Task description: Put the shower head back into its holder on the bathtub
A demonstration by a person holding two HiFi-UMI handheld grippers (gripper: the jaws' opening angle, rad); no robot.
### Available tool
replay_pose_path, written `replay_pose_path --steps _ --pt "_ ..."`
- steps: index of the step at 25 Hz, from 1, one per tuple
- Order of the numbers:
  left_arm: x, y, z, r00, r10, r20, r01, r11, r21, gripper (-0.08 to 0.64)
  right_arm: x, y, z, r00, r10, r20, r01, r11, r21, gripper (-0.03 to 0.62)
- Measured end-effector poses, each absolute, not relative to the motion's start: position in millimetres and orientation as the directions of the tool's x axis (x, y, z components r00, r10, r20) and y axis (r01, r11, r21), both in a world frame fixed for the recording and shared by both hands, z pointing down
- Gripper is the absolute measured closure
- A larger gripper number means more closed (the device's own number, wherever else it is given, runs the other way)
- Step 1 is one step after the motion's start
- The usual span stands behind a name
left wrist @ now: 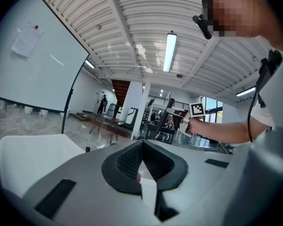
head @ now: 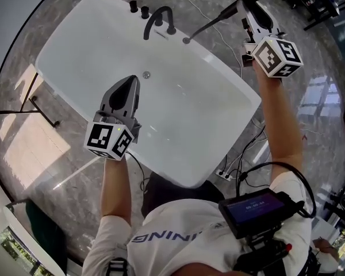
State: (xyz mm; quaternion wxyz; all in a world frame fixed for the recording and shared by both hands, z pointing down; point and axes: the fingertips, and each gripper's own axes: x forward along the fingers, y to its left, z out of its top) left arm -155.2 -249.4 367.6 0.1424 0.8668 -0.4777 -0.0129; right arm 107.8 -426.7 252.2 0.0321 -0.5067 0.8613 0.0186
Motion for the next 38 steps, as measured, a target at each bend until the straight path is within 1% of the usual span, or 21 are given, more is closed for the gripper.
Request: replay_pose_path --steps 13,24,29,38 --pt "-143.7 -292.5 405.7 0.552 -0.820 0.149 -0.820 -0.503 0.272 0.546 82.1 -492.3 338.1 -0.514 -0.858 0.008 -0.858 0.513 -0.031 0.469" --pt "-146.6 -313.3 445.5 0.550 -0.812 0.193 -0.823 -0.488 0.290 0.546 75.8 -522.9 437.0 -0.498 -0.859 0.117 -0.867 0.493 -0.073 0.469" --pt "-146.2 -311.8 459.2 0.546 -0.814 0.200 -0.825 -0.481 0.296 0.546 68.8 -530.6 463.2 -0.501 -0.855 0.132 -0.865 0.496 -0.075 0.469" --pt "-145.0 -313.0 491.8 0.557 -0.799 0.226 -0.821 -0.487 0.298 0.546 75.9 -557.5 532.0 -0.464 -0.869 0.169 -0.885 0.453 -0.104 0.469"
